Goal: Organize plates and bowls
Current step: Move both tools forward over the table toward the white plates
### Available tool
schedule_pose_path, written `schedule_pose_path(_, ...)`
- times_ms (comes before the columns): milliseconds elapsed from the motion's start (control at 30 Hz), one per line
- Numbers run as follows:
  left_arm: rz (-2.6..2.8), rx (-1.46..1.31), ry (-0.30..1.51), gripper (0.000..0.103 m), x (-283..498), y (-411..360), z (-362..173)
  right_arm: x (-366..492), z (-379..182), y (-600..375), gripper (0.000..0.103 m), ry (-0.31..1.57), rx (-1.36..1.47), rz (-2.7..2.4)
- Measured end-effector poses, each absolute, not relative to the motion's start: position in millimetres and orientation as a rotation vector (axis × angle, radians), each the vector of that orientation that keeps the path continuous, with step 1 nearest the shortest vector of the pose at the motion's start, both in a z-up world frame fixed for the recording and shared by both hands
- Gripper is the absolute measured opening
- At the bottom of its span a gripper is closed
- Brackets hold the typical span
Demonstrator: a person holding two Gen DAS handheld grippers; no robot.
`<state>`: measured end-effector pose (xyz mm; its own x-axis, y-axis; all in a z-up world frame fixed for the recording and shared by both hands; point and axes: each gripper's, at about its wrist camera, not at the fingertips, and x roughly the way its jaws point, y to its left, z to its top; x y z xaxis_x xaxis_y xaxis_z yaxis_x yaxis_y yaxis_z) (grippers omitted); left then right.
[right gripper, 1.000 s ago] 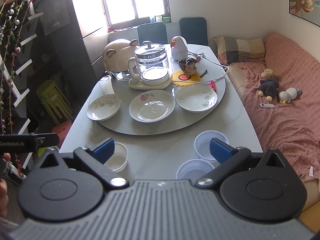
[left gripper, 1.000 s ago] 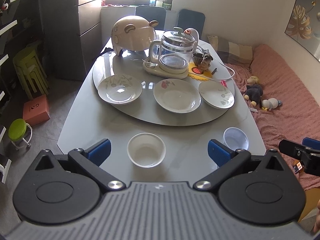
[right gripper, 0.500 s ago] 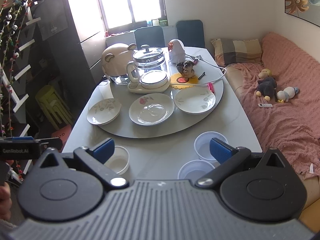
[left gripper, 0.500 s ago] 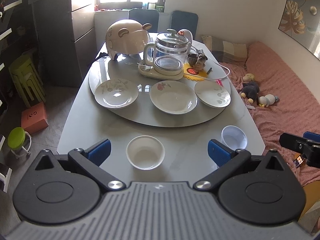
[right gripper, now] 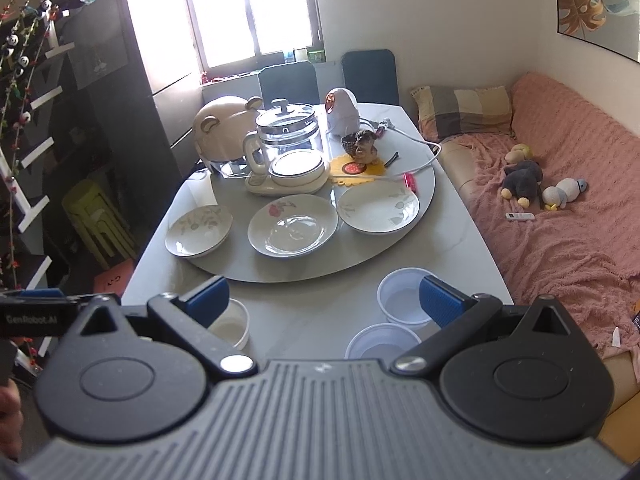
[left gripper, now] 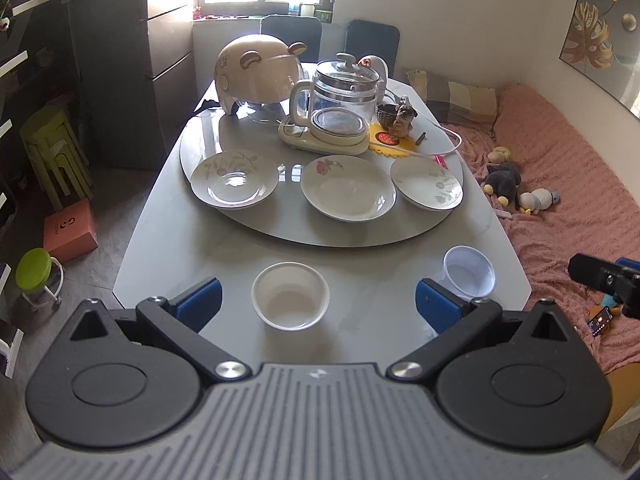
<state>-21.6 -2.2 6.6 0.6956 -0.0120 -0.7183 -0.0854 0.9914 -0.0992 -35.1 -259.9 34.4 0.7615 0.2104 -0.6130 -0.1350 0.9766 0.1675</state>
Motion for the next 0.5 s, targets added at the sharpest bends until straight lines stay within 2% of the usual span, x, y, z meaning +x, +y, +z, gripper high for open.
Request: schedule_pose_path(500,0.046,-0.137,0.838,0.103,-15,-15,2,-32,21,-270,0.103,0.741,0.11,0.218)
